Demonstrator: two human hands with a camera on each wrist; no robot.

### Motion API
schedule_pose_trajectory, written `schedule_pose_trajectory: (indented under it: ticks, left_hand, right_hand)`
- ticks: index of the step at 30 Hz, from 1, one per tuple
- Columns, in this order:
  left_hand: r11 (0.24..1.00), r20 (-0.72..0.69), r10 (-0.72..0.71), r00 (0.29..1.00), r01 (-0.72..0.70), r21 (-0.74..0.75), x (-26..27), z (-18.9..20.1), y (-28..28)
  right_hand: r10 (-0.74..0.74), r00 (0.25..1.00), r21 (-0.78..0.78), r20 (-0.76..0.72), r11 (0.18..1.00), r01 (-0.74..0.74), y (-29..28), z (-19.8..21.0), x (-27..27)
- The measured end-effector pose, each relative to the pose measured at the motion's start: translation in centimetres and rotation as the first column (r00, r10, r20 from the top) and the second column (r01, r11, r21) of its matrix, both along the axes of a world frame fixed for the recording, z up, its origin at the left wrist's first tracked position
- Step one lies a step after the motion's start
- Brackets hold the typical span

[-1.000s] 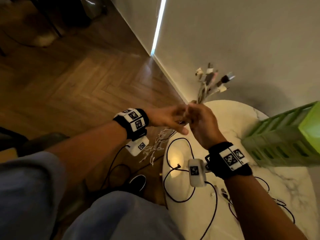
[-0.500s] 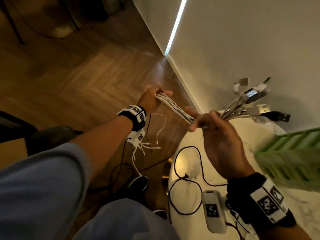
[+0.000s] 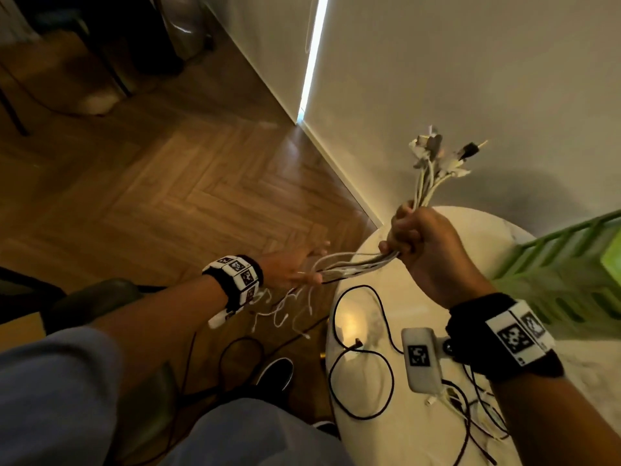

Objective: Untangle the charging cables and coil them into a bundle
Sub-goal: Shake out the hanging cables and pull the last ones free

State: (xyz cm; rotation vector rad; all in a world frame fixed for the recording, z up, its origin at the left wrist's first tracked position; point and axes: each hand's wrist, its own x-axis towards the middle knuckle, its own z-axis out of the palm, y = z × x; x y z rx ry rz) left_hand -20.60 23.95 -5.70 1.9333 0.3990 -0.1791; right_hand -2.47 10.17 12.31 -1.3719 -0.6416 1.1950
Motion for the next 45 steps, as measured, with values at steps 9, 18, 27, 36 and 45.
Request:
schedule_pose_trajectory:
  ticks: [9, 18, 27, 36, 45]
  left_hand:
    - [0.982, 0.358, 0.029, 0.933, 0.039, -0.183, 6.9, 14.3, -3.4]
    - [0.977, 0.299, -0.186, 0.936, 0.209, -0.045, 7.6, 17.4, -6.1]
    - [0.798, 0.307, 0.295, 0.905, -0.057, -0.599, 10.0, 16.5, -5.8]
    - [0.829, 0.333, 0.298, 0.895, -0.069, -0.555, 15.4, 15.3, -10.4]
    - [0.852, 0.264, 0.175, 0.949, -0.011, -0.523, 19.6, 13.3, -18.0]
  right_hand:
    - [0.321, 0.930, -0.107, 0.180, 0.946, -0.305, -2.9, -2.2, -1.5]
    - [0.486, 0.833, -0.262, 0.266, 0.868, -0.422, -5.2, -11.0, -1.8]
    - [0.261, 0.461, -0.277, 0.848, 0.960, -0.035, -4.3, -13.1, 0.1]
    - [0.143, 0.762, -0.323, 0.632, 0.942, 0.091, -15.7, -14.5, 1.6]
    - [0.341, 0.657, -0.647, 0.672, 0.703, 0.297, -34.8, -18.5, 4.5]
